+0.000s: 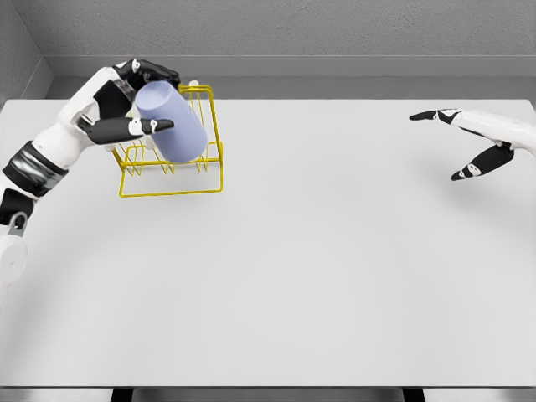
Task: Place the cup on the cup holder with both arms
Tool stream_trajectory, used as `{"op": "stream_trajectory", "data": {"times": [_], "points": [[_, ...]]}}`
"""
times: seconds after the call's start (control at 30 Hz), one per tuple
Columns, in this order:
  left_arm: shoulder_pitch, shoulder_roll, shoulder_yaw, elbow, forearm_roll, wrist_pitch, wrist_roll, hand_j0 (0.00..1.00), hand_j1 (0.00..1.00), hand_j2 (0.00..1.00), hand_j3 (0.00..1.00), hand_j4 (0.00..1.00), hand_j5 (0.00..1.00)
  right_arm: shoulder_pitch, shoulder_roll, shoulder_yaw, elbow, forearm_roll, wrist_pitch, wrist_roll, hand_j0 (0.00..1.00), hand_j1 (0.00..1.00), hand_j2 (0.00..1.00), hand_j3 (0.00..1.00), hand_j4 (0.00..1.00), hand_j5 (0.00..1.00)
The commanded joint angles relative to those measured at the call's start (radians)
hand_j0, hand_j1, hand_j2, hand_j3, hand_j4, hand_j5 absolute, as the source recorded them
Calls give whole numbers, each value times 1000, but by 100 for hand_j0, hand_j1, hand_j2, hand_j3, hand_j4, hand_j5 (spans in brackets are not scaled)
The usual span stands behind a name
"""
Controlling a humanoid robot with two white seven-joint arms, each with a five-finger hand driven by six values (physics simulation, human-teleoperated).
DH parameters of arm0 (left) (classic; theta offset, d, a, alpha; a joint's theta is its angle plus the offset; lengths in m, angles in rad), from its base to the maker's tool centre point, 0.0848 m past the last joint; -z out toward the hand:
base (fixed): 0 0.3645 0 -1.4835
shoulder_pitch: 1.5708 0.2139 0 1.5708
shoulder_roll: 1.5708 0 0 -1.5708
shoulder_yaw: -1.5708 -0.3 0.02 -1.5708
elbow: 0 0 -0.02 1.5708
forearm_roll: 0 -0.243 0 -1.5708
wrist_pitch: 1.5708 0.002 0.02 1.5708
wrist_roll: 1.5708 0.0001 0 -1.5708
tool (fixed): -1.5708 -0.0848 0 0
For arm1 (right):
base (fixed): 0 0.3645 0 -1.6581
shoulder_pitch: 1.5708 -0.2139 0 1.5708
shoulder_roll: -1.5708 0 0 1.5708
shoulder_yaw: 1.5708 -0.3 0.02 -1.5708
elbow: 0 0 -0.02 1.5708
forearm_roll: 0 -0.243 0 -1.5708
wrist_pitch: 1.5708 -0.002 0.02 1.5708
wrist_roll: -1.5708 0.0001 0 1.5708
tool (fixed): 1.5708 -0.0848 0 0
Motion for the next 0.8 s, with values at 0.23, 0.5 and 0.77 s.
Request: {"op": "stream_trajectory", "data": {"times": [0.23,0.5,0.77], "points": [[-2,3,1,-8,10,-2,0,93,93,93,93,93,93,0,-1,-1,0,-8,3,0,100,100,100,100,100,100],[11,9,-1,-57,23,-9,0,97,97,97,97,97,97,-2,-1,-1,0,-8,3,0,100,100,100,100,100,100],[186,258,-1,-278,46,-218,0,100,100,100,100,100,100,0,-1,-1,0,-8,3,0,100,100,100,100,100,100]]}}
